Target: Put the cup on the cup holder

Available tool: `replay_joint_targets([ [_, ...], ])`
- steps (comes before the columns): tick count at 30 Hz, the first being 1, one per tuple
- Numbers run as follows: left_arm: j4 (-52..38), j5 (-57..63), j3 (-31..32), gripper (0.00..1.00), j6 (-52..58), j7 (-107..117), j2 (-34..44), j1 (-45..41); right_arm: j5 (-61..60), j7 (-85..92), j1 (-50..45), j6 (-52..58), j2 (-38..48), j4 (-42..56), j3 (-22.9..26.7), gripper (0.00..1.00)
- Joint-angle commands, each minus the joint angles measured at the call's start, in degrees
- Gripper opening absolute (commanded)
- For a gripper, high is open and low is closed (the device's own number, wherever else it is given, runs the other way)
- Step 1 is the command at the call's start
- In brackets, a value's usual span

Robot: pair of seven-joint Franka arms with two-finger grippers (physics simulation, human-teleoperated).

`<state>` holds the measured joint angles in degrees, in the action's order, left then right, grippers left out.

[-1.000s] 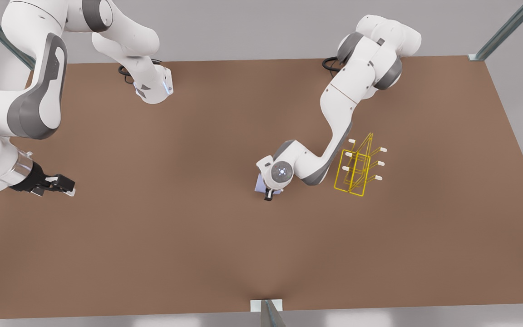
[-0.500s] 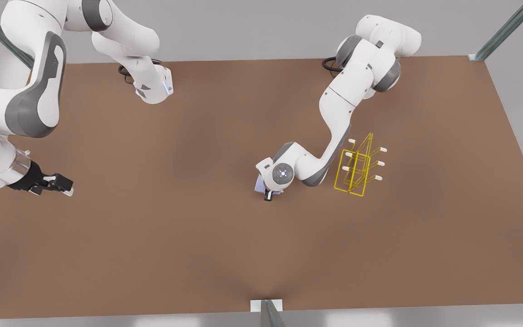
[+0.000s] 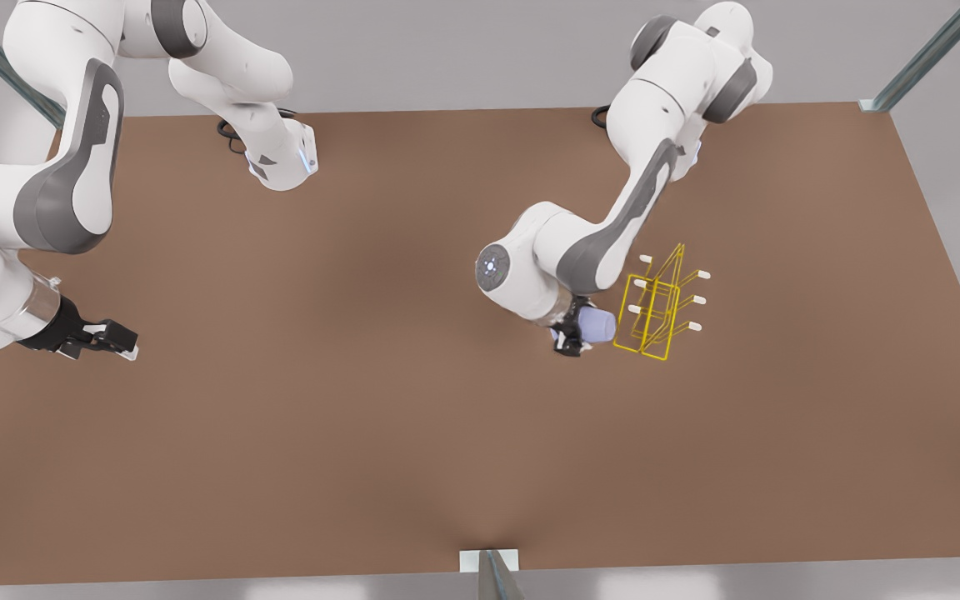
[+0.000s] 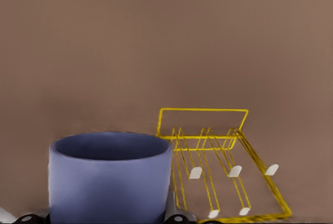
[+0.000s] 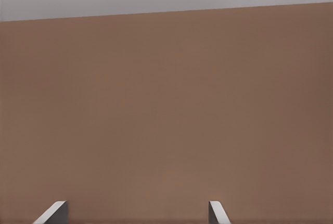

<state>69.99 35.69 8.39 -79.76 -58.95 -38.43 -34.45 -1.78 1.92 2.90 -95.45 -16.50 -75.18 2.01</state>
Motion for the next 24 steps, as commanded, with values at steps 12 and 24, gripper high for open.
replay_joint_targets([
  [12, 7.26, 27.24, -0.21, 0.79, 26.41, 12.63, -2.08, -3.08, -0.07, -0.25, -0.09, -0.18, -0.02, 0.03, 0.01, 1.00],
  [24, 14.56, 27.77, -0.83, 0.79, 25.09, 23.79, -4.90, -3.00, 0.02, -0.25, -0.27, -0.27, -0.11, 0.03, 0.01, 1.00],
])
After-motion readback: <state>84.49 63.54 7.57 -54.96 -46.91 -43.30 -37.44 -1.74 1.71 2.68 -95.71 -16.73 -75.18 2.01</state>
